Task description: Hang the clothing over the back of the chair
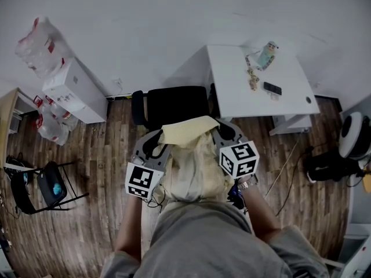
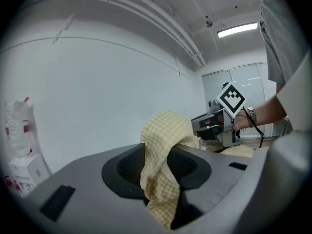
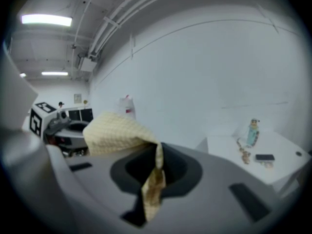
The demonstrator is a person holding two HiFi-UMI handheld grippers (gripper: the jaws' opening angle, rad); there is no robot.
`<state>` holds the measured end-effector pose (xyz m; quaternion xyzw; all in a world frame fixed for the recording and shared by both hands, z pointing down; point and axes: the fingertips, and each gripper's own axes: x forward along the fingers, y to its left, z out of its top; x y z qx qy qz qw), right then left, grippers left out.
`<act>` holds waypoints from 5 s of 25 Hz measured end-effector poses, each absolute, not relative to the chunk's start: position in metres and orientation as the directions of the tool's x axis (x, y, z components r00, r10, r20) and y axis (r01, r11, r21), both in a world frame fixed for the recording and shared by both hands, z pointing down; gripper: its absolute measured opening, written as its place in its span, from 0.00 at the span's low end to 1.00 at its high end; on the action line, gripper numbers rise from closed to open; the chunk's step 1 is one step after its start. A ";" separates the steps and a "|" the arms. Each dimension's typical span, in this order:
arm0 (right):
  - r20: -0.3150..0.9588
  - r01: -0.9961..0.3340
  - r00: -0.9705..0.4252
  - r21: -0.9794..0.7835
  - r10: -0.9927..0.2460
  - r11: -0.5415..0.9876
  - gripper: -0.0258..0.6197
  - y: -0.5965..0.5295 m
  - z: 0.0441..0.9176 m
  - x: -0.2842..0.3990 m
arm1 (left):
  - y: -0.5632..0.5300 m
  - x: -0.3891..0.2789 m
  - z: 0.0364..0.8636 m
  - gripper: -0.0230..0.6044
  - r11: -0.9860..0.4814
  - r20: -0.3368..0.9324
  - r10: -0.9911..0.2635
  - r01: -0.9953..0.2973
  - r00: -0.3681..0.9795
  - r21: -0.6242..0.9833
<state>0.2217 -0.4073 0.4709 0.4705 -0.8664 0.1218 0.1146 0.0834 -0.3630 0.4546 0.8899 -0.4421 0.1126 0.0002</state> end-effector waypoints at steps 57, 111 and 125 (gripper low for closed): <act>0.372 -0.736 -0.647 -0.077 -0.665 0.673 0.34 -0.373 0.486 0.202 | -0.334 0.068 0.458 0.46 -0.670 0.239 -0.735 -0.735 0.635 -0.105; 0.156 -0.872 -0.490 -0.058 -0.858 0.487 0.09 -0.197 0.401 0.157 | -0.208 0.061 0.368 0.07 -0.810 -0.046 -0.585 -0.586 0.810 -0.021; 0.116 -0.883 -0.468 -0.104 -0.876 0.458 0.09 -0.160 0.384 0.153 | -0.172 0.063 0.365 0.07 -0.846 -0.076 -0.532 -0.533 0.843 0.002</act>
